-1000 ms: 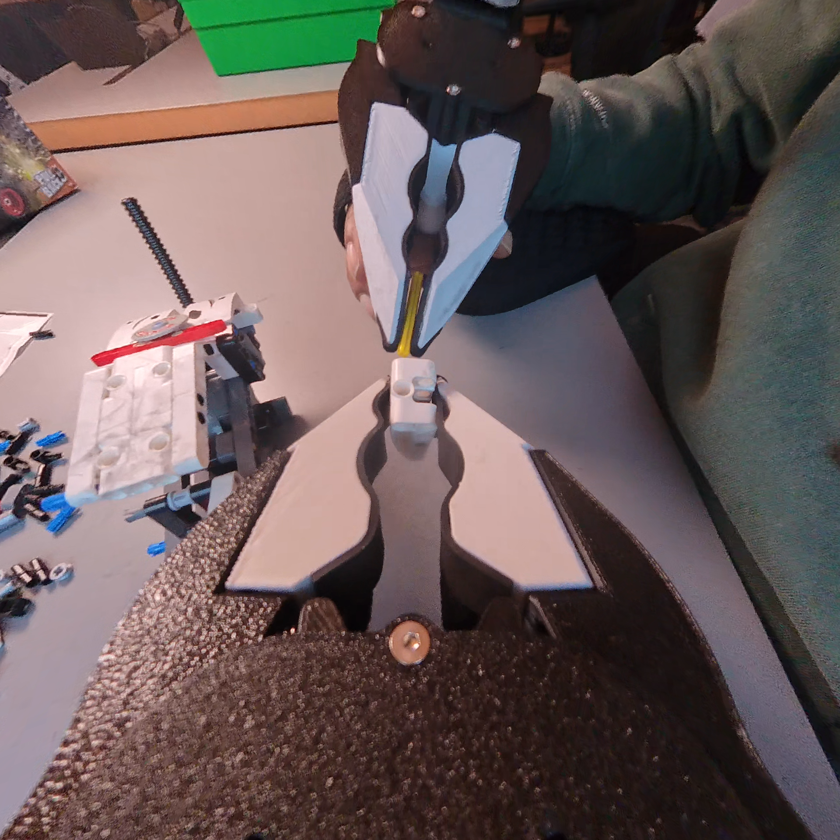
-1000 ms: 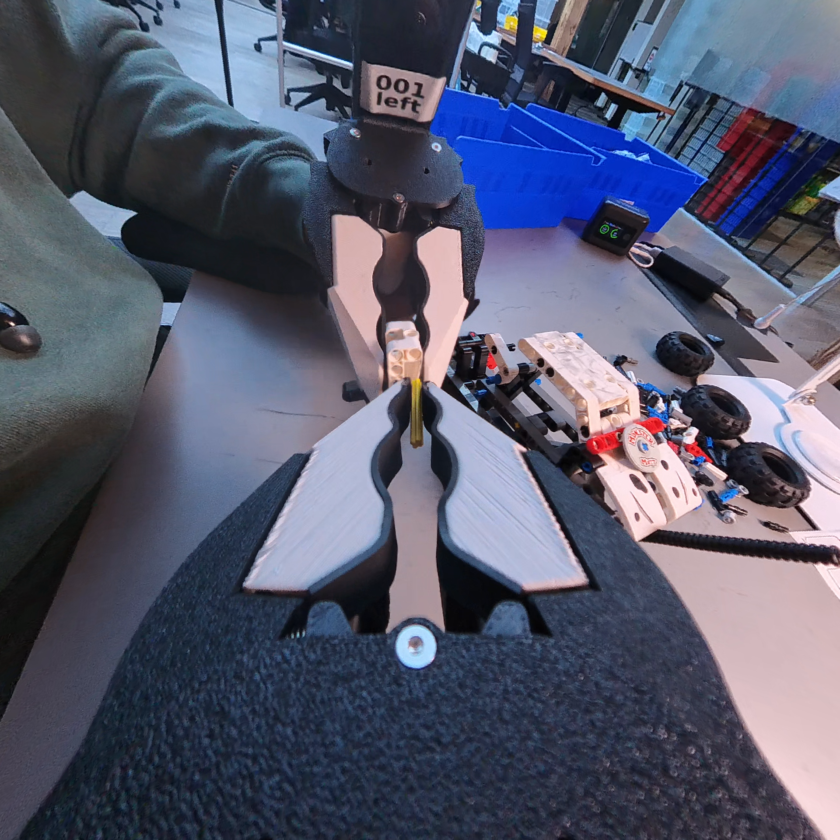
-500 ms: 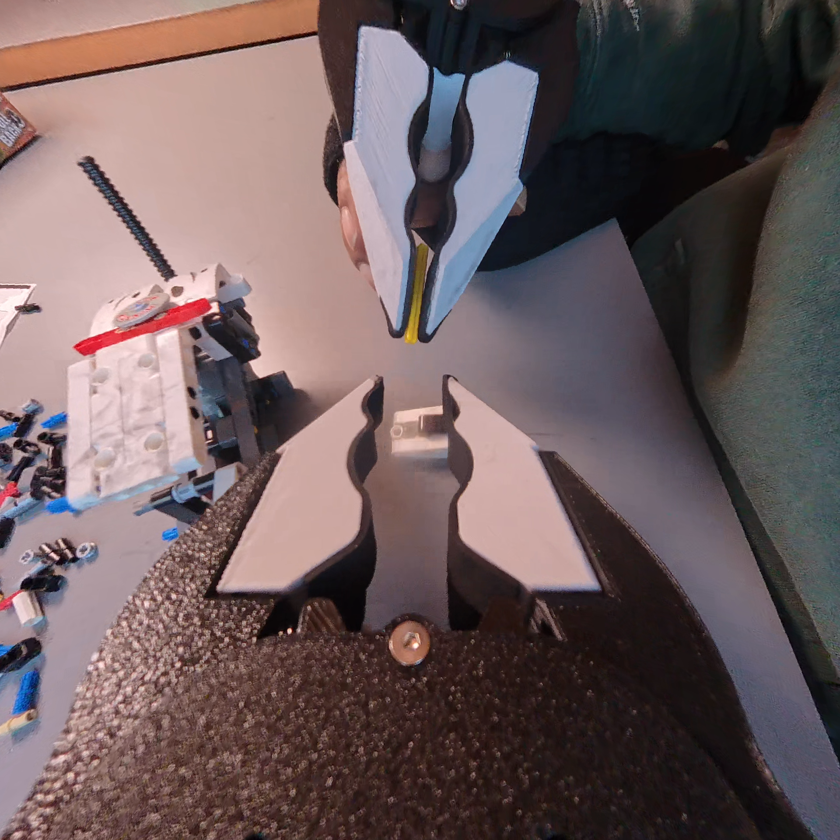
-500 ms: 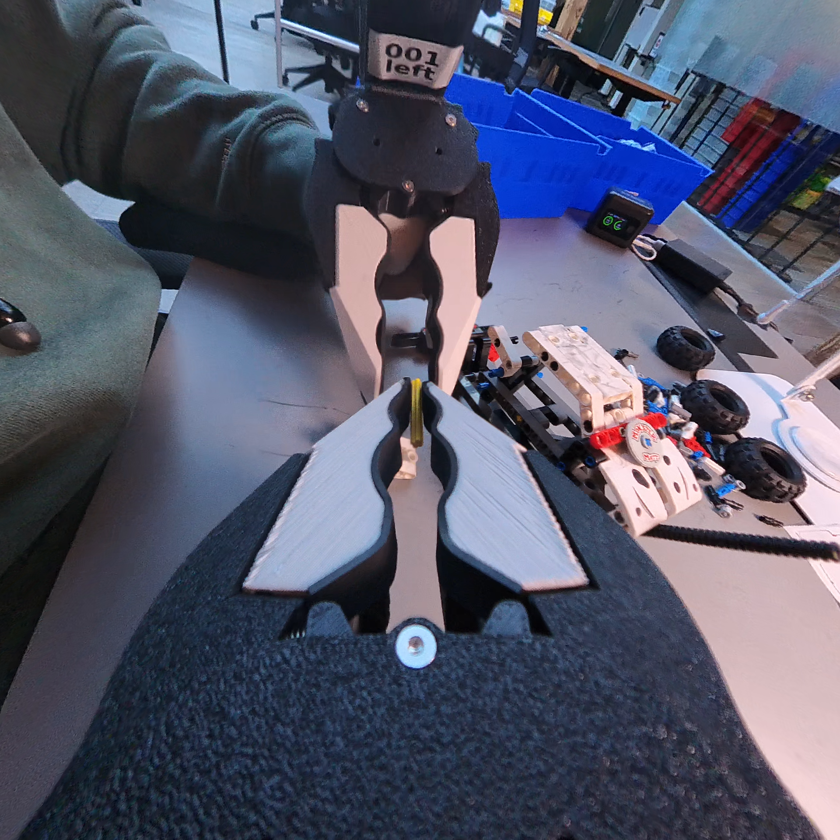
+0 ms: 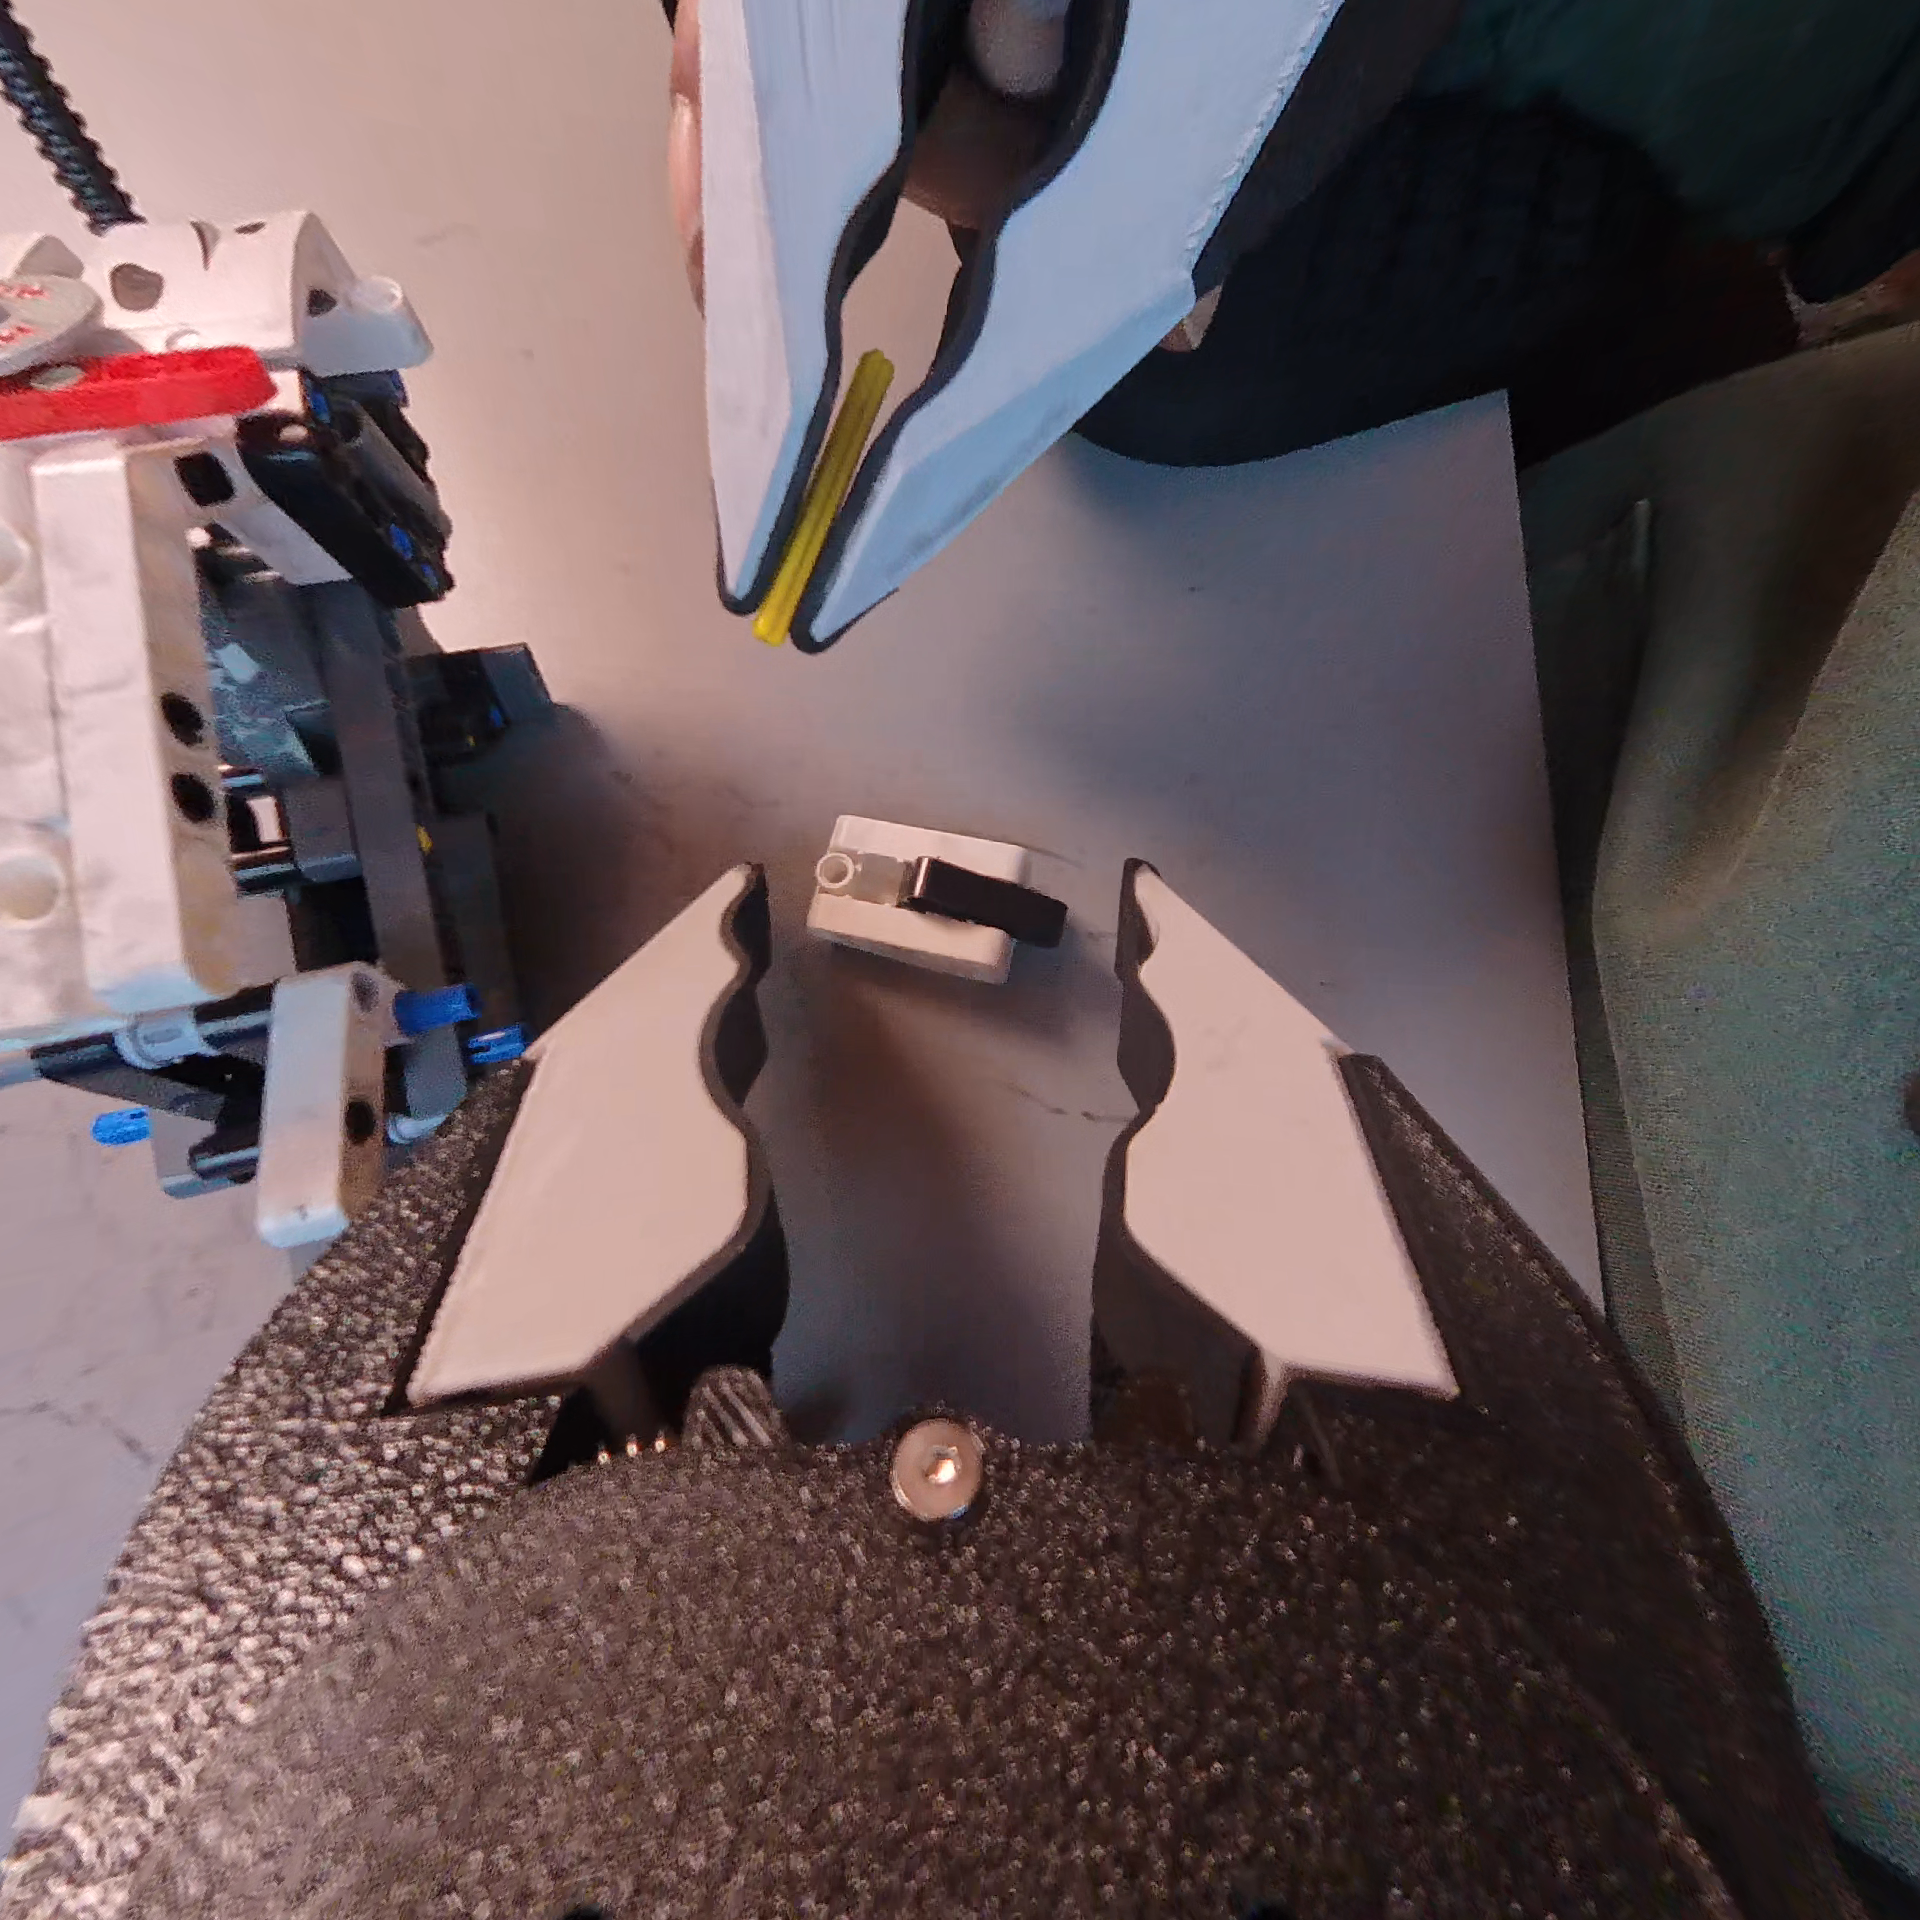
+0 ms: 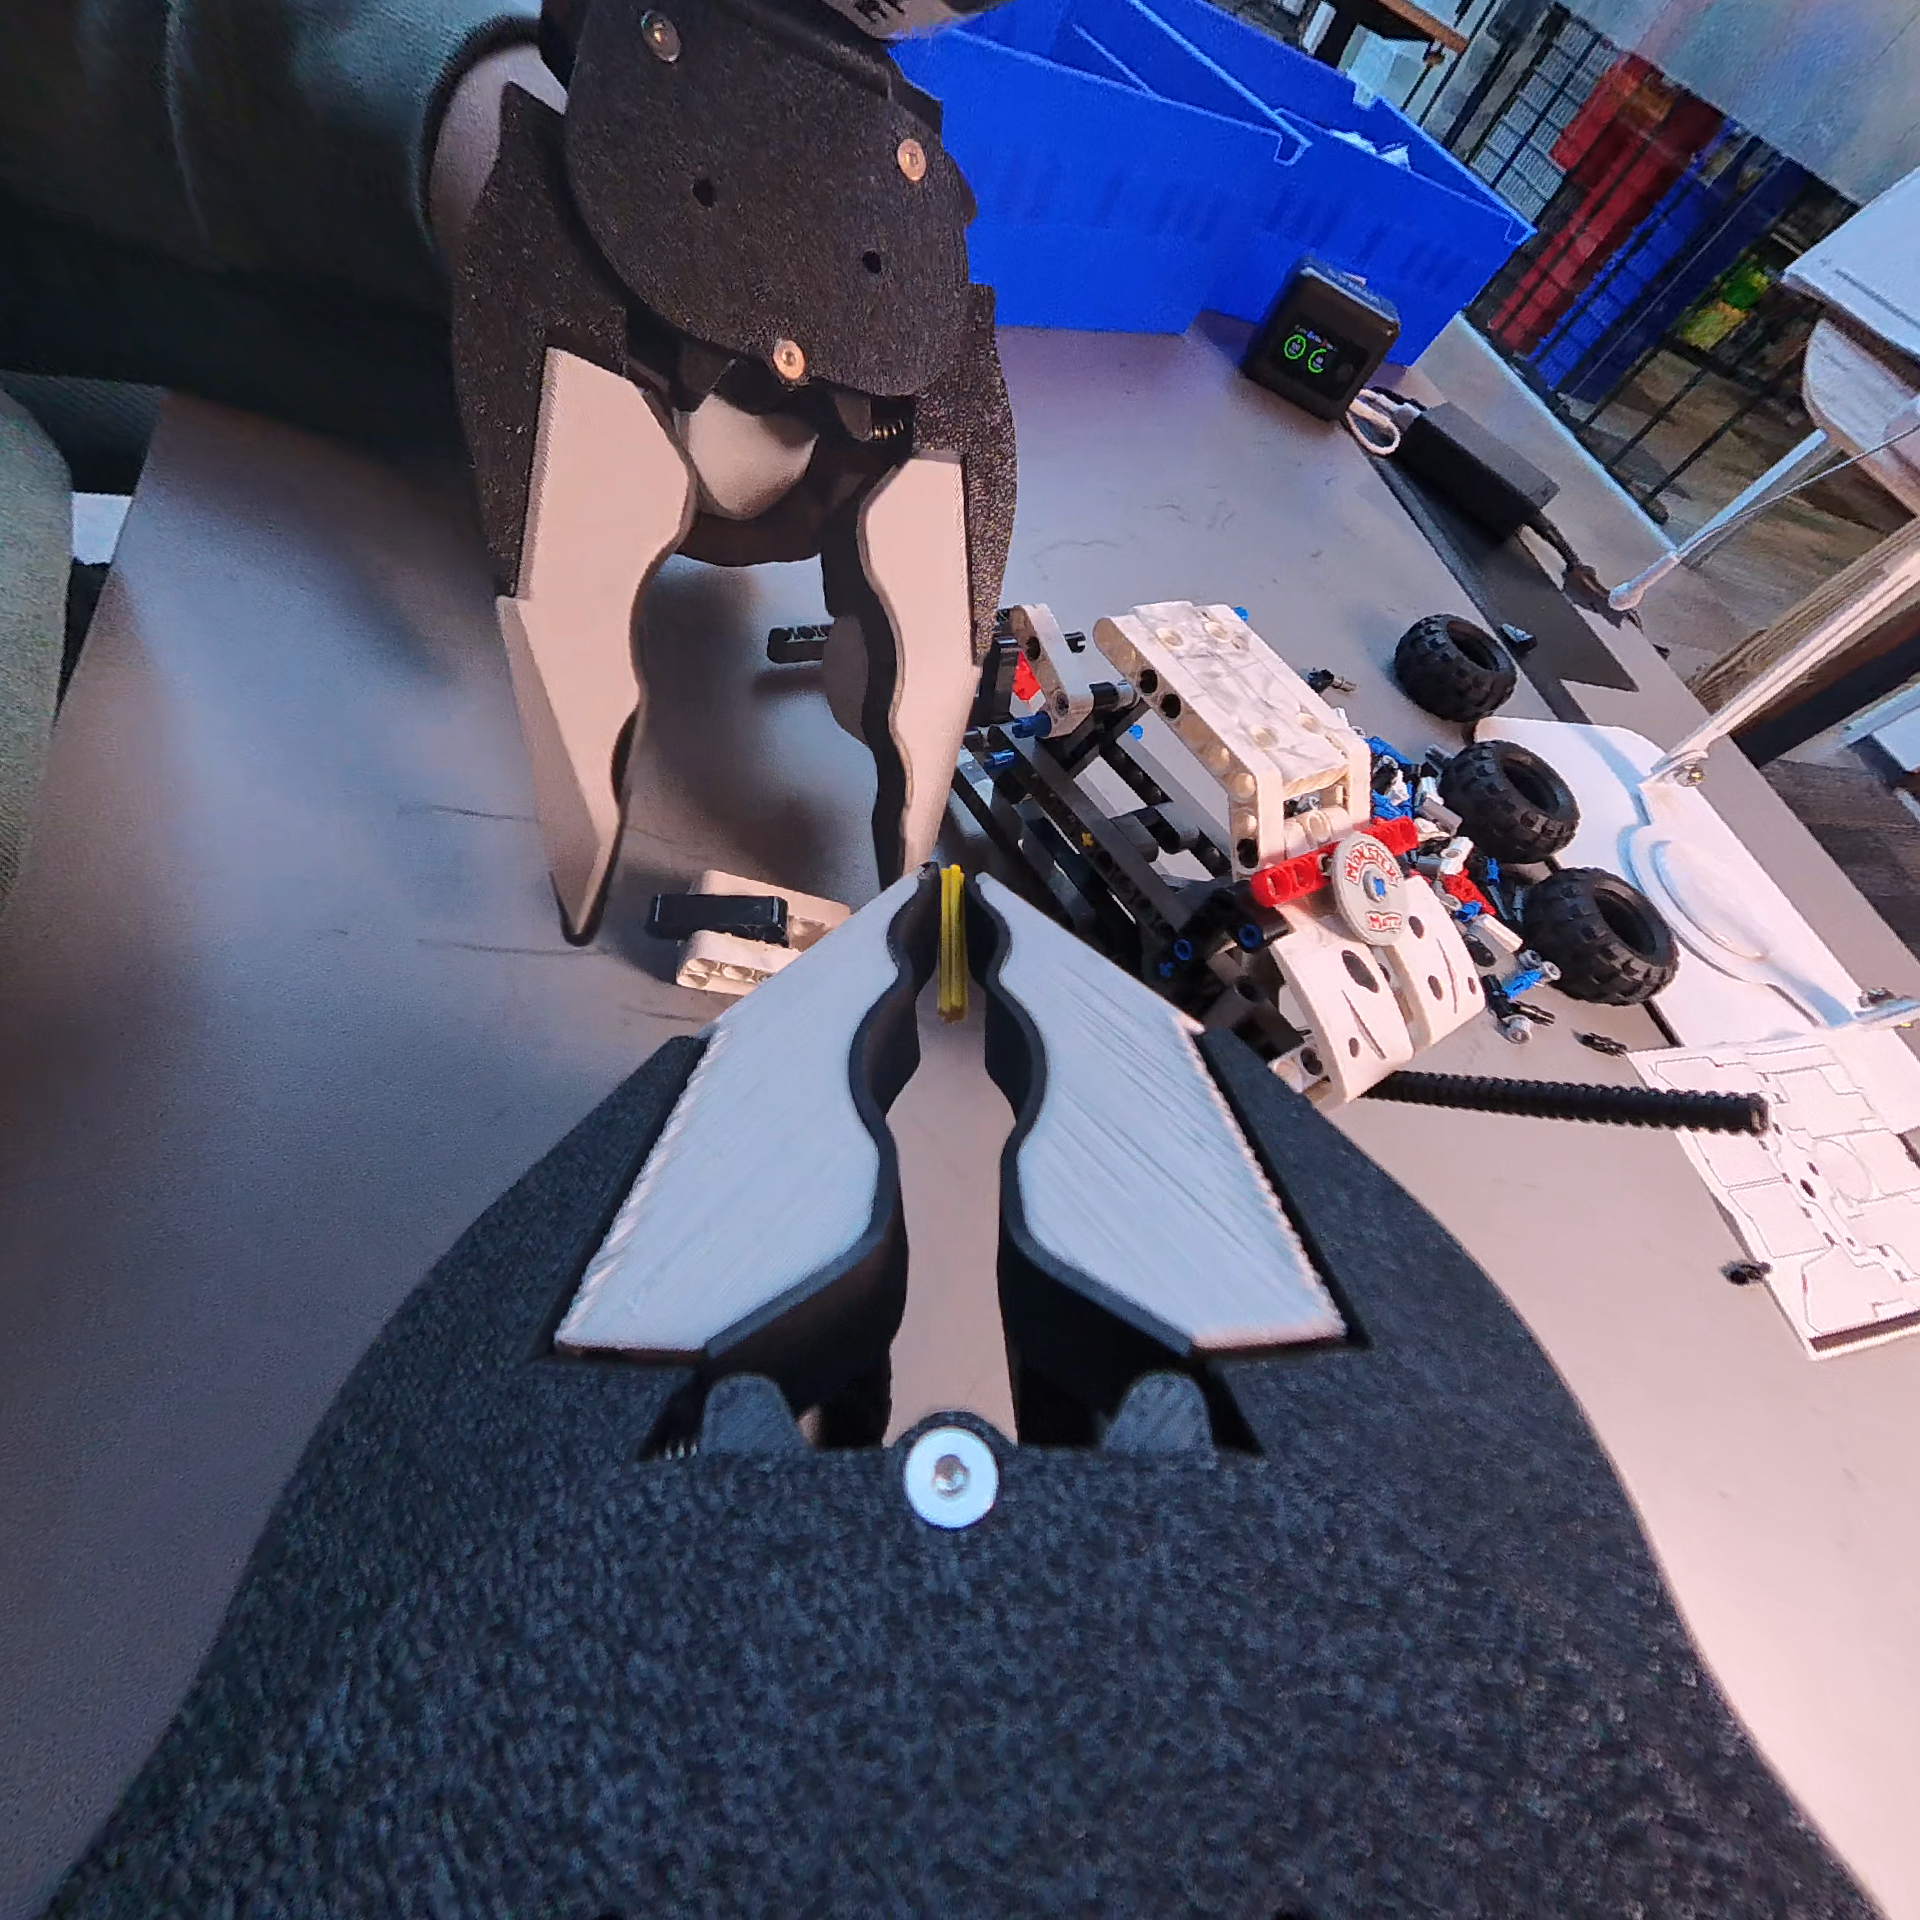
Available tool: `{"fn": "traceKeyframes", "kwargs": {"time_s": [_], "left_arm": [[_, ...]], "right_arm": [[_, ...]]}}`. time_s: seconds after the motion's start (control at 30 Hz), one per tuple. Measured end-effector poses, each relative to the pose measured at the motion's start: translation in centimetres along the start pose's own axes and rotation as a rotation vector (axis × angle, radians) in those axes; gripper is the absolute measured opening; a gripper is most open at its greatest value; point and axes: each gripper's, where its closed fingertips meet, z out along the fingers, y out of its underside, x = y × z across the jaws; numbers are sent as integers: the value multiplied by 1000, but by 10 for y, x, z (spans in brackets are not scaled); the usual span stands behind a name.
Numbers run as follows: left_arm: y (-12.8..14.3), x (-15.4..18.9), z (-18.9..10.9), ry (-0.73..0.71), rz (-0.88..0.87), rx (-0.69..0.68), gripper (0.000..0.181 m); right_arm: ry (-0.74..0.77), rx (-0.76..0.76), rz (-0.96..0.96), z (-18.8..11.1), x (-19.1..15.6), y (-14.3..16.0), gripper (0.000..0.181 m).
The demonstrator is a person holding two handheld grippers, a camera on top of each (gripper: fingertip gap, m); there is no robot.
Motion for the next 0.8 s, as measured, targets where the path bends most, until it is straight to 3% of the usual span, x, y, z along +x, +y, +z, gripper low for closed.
{"fn": "traceKeyframes", "kwargs": {"time_s": [0.03, 0.2, 0.27, 0.3, 0.33, 0.4, 0.5, 0.7, 0.8], "left_arm": [[3, 2, 2, 10, 1, -19, 70], [12, -2, 6, -45, 82, -77, 52], [2, 1, 0, -1, 51, 2, 50], [-11, 7, -9, 51, 32, 92, 42], [-27, 12, -21, 98, 24, 206, 8], [-44, 10, -41, 105, 19, 346, 7], [-31, -2, -39, 23, 52, 269, 7], [-30, -4, -31, 20, 25, 259, 7], [-34, -16, -30, -36, -38, 284, 7]], "right_arm": [[-4, -5, 0, 0, -1, 1, 4], [-7, -12, -14, 0, -2, 2, 4], [2, 11, 0, -3, 0, -1, 4], [6, 29, 12, -6, 2, -4, 3], [5, 51, 29, -9, 4, -7, 3], [-6, 93, 71, -16, 6, -12, 3], [14, 78, 73, -19, 12, -7, 3], [-4, 35, 31, -15, 5, -1, 4], [-151, 25, -9, -14, -24, -3, 4]]}}
